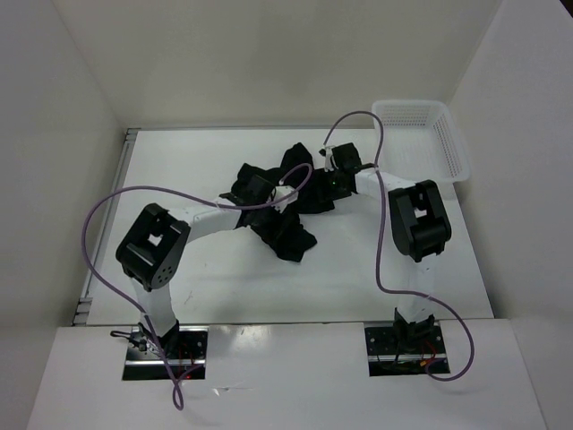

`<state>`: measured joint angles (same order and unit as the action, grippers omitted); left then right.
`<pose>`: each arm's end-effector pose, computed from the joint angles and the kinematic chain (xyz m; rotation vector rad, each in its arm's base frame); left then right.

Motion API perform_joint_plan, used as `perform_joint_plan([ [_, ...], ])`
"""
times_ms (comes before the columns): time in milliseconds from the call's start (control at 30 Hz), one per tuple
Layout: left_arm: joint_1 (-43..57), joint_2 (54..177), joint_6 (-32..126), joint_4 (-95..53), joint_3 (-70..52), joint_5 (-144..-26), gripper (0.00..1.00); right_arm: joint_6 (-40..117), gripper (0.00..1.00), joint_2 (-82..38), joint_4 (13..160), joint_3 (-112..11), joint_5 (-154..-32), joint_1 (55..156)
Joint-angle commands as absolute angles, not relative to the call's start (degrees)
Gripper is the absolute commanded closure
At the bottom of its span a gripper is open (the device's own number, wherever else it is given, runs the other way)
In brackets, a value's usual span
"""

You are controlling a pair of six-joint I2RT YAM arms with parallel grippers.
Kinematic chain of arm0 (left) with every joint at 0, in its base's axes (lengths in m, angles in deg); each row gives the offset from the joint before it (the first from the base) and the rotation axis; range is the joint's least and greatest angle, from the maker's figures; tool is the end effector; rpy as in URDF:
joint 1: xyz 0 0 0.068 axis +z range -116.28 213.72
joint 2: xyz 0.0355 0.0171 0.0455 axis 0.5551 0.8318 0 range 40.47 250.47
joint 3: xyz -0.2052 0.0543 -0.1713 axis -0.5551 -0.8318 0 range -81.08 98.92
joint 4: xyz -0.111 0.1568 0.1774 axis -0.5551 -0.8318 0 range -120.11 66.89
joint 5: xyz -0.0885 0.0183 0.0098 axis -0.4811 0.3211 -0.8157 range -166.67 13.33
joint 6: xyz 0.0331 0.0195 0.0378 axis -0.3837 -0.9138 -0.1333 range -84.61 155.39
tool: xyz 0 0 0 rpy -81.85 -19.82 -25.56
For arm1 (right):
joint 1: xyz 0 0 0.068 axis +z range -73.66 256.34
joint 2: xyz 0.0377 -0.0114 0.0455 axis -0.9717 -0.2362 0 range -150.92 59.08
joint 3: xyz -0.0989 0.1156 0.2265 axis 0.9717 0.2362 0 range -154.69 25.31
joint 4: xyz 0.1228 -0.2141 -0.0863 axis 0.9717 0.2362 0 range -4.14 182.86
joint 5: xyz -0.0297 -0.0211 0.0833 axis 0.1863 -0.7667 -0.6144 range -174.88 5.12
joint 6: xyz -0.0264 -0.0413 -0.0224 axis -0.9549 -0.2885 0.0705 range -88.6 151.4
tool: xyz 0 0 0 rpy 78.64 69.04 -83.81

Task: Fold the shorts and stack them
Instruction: Flatten the shorts out

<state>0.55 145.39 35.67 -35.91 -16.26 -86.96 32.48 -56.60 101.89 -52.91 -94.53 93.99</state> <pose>0.3145 -0.2131 0.1697 0.7904 2.4078 -0.4631 0.4082 0.1362 0.1625 -0.4324 2.4819 0.3451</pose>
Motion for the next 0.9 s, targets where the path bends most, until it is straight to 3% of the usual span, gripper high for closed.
perform_joint_plan([
  [0, -0.4, 148.0, 35.4, -35.7, -14.0, -86.4, 0.33, 31.5, 0.41, -56.6, 100.5, -52.1, -97.0, 94.8],
  [67, -0.4, 148.0, 35.4, -35.7, -14.0, -87.1, 0.64, 31.5, 0.64, -56.6, 101.0, -50.4, -97.5, 94.8],
  [100, -0.4, 148.0, 35.4, -35.7, -14.0, -87.1, 0.78, 31.5, 0.84, -56.6, 101.0, -49.8, -98.1, 94.8],
  [133, -0.4, 148.0, 35.4, -35.7, -14.0, -86.1, 0.97, 31.5, 0.93, -56.1, 101.0, -49.1, -98.7, 94.8],
  [167, -0.4, 147.4, 35.4, -35.2, -14.0, -85.0, 1.00, 31.5, 1.00, -55.5, 101.0, -49.0, -99.4, 94.8],
  [333, 4.2, 140.5, 35.4, -33.8, -16.0, -67.5, 1.00, 26.8, 1.00, -47.5, 103.7, -48.5, -98.7, 92.5],
  [500, 27.7, 138.1, 35.4, -37.7, -6.5, -64.8, 0.99, 17.6, 1.00, -40.9, 111.3, -43.4, -102.4, 86.4],
  [567, 30.6, 137.5, 35.4, -36.0, -6.5, -65.9, 0.78, 17.6, 1.00, -38.7, 111.3, -40.3, -103.7, 85.9],
  [600, 30.6, 137.5, 35.4, -35.9, -6.5, -65.9, 0.51, 17.6, 1.00, -38.7, 110.7, -39.7, -104.9, 85.9],
  [667, 30.6, 137.5, 35.4, -35.9, -6.5, -66.7, 0.12, 19.8, 1.00, -38.0, 110.7, -39.7, -107.8, 86.5],
  [767, 29.2, 136.4, 35.4, -37.5, -7.5, -67.2, 0.04, 20.7, 0.99, -38.0, 110.2, -41.3, -110.0, 86.5],
  [867, 29.2, 134.1, 35.4, -38.3, -11.0, -67.7, 0.04, 20.0, 0.97, -38.0, 110.2, -41.3, -107.4, 86.5],
])
